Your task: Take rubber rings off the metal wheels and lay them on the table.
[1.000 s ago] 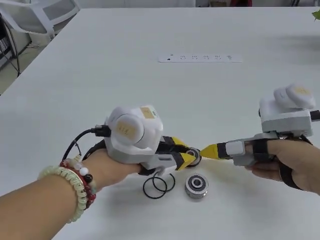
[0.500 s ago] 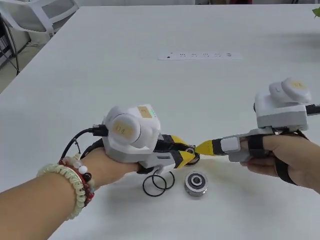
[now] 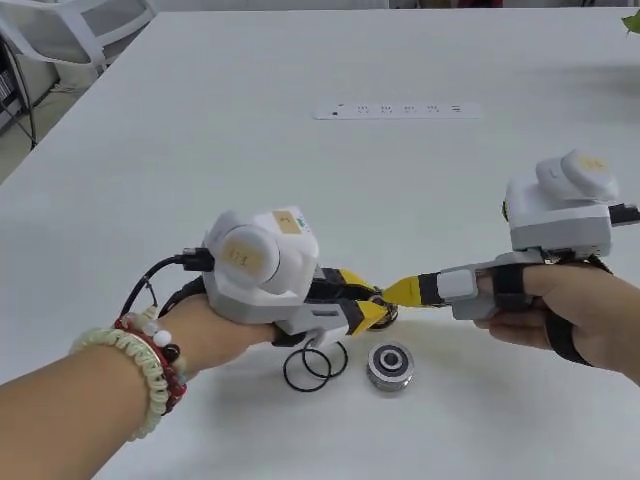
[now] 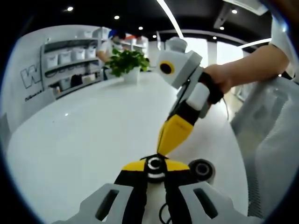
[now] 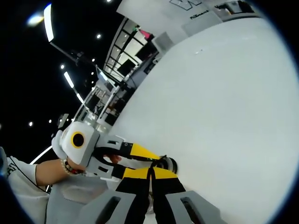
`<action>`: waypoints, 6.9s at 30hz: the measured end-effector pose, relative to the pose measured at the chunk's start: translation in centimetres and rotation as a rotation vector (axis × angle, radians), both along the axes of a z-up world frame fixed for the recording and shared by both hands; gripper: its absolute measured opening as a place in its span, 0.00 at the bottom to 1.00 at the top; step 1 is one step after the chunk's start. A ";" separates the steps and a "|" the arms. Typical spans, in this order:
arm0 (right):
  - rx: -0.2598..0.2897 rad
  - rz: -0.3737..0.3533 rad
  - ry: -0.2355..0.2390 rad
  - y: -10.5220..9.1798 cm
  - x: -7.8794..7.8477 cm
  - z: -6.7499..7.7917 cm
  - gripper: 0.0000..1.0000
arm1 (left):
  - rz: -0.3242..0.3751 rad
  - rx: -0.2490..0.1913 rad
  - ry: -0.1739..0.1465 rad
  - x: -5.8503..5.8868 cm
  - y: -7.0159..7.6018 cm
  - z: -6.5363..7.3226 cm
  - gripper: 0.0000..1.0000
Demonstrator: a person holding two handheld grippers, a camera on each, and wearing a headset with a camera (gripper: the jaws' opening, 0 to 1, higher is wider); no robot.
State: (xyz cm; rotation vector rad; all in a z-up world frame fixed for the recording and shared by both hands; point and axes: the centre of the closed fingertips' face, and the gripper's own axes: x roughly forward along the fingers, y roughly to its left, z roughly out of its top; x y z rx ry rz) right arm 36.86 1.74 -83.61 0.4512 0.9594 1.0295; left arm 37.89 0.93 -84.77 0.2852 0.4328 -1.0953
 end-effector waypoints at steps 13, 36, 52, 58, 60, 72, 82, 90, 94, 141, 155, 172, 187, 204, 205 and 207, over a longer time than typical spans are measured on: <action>-0.066 -0.023 -0.009 -0.7 0.4 -1.0 0.00 | 0.016 0.013 0.018 0.0 -0.1 0.0 0.14; -0.031 -0.042 0.006 -0.5 0.5 -0.3 0.00 | 0.003 -0.027 -0.014 0.6 0.4 4.4 0.33; 0.003 -0.057 -0.018 -0.3 1.0 1.3 0.00 | -0.030 -0.038 -0.079 -1.1 3.9 10.9 0.62; 0.029 -0.067 -0.037 -0.2 1.3 2.4 0.00 | 0.007 -0.039 -0.118 -2.1 6.9 13.1 0.68; 0.043 -0.067 -0.043 -0.1 1.4 2.9 0.00 | 0.027 -0.037 -0.122 -2.6 8.1 13.6 0.67; 0.099 -0.015 -0.091 1.7 0.7 5.3 0.00 | 0.198 -0.033 -0.124 -6.0 14.0 14.0 0.80; 0.121 0.053 -0.118 3.2 -0.7 6.4 0.00 | 0.278 -0.020 -0.090 -8.9 16.1 11.6 0.87; 0.113 0.109 -0.122 4.2 -1.8 6.3 0.00 | 0.329 -0.060 -0.062 -9.9 16.1 10.3 0.93; 0.103 0.135 -0.119 4.6 -2.4 6.0 0.00 | 0.343 -0.066 -0.049 -10.4 15.9 9.7 0.97; -0.152 0.209 -0.044 4.9 -5.4 -1.5 0.00 | 0.335 -0.062 0.003 -12.1 15.6 8.7 0.96; -0.206 0.215 -0.107 4.6 -4.8 -1.7 0.01 | 0.341 -0.062 0.007 -12.1 15.6 8.3 0.94; -0.281 0.280 -0.198 4.2 -4.4 -2.3 0.09 | 0.353 -0.058 0.007 -12.0 15.8 8.2 0.93; -0.306 0.351 -0.268 4.7 -5.1 -2.5 0.14 | 0.355 -0.062 0.007 -12.0 15.9 8.1 0.93; -0.335 0.374 -0.316 4.8 -5.0 -2.7 0.21 | 0.340 -0.048 0.011 -12.0 15.9 7.8 0.92; -0.339 0.380 -0.317 4.8 -5.1 -2.8 0.21 | 0.339 -0.047 0.011 -12.0 15.9 7.8 0.92; -0.342 0.386 -0.329 4.8 -5.1 -2.8 0.21 | 0.340 -0.046 0.011 -12.0 15.9 7.8 0.92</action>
